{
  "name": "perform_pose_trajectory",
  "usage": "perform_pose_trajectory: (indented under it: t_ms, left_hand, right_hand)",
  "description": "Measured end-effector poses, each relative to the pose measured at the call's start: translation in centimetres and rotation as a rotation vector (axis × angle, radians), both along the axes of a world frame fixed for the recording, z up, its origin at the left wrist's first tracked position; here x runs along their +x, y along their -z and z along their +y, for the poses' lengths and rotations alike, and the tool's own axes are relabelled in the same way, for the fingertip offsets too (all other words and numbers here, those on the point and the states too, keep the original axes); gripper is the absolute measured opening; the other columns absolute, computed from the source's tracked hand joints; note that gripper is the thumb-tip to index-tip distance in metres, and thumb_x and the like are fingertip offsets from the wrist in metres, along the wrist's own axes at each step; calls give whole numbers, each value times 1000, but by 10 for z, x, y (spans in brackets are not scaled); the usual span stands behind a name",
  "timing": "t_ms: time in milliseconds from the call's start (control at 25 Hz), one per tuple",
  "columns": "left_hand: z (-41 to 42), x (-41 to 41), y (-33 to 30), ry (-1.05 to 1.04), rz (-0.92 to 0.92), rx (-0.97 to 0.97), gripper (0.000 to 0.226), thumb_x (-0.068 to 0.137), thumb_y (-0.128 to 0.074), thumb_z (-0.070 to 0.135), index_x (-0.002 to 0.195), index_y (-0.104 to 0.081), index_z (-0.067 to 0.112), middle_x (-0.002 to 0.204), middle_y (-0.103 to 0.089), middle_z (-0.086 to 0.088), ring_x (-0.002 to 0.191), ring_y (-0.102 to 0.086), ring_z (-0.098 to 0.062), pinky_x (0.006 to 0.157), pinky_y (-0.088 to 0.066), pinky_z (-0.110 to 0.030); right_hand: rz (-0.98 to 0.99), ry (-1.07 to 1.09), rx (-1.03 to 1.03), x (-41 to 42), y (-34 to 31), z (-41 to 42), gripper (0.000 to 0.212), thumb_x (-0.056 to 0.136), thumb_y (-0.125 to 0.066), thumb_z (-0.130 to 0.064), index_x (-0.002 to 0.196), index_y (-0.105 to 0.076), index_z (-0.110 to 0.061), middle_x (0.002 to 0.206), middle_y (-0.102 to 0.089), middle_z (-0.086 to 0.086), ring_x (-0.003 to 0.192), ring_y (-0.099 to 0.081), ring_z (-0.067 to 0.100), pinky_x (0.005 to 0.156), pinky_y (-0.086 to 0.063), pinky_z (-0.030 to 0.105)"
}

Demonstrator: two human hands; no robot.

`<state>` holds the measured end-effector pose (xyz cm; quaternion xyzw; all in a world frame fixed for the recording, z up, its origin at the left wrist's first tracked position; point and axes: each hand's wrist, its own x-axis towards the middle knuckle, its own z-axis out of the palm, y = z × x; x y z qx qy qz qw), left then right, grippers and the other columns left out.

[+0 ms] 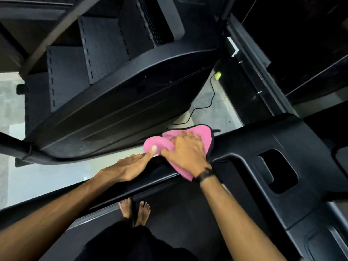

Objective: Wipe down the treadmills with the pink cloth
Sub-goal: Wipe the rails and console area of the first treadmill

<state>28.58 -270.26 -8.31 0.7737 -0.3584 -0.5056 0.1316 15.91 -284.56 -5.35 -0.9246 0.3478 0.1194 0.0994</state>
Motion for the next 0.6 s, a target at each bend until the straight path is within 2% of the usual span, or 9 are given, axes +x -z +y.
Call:
perform_pose_trajectory:
  t_ms: [80,120,200,240,320,360,480,560,600]
  left_hand:
    - [0,2,-1,0,37,18,112,62,11,98,144,-44,44,154,-43,6,142,-38,-21,117,-24,-39]
    - [-2,2,-3,3,42,36,105,67,9,94,139,-49,45,150,-48,5,139,-42,-23,113,-26,-38]
    - [-7,1,-7,7,46,59,97,72,8,89,129,-54,42,142,-53,4,132,-47,-24,107,-29,-39]
    - [-9,1,-7,13,58,60,99,71,8,91,132,-52,41,143,-51,5,134,-45,-24,108,-29,-39]
    - [-14,2,-3,16,89,30,105,69,10,93,146,-39,41,154,-41,6,143,-36,-23,116,-23,-41]
    - [-16,3,0,4,110,11,105,69,11,93,150,-31,42,158,-35,7,147,-30,-22,118,-19,-41]
    - [-19,6,3,-53,149,-46,114,61,14,96,153,-23,39,158,-35,4,145,-32,-22,116,-21,-40]
    - [-18,6,2,-41,164,-38,102,73,9,89,154,-20,34,156,-39,0,143,-36,-24,113,-24,-39]
    - [-19,6,1,-32,175,-26,93,81,5,83,156,-17,33,155,-39,-1,142,-36,-25,113,-23,-39]
  right_hand:
    - [-211,30,-50,-38,-11,19,47,82,-53,-61,113,-72,-31,109,-62,2,105,-53,27,96,-37,43]
    - [-231,74,-113,-50,-14,6,48,81,-54,-62,110,-73,-29,103,-62,3,100,-54,27,92,-39,43]
    - [-19,241,-143,-47,-12,-48,53,83,-56,-64,113,-72,-24,105,-65,8,101,-58,29,92,-39,42]
    - [117,303,-115,-33,-8,-75,56,84,-56,-66,115,-70,-22,109,-67,9,104,-59,29,95,-38,42]
    - [326,249,2,5,6,-91,61,81,-58,-70,118,-67,-23,118,-69,8,111,-60,28,100,-35,42]
    - [355,180,47,20,12,-78,63,80,-57,-71,120,-66,-24,121,-68,6,114,-59,27,102,-34,42]
    - [97,17,47,9,7,-12,59,82,-49,-69,128,-64,-34,117,-66,0,113,-55,25,100,-34,40]
    - [-31,48,8,-19,-9,-18,58,80,-46,-67,121,-70,-34,112,-65,1,107,-56,25,99,-37,40]
    - [14,115,-1,-26,-12,-40,61,79,-45,-69,118,-72,-31,110,-66,3,106,-58,26,99,-40,41]
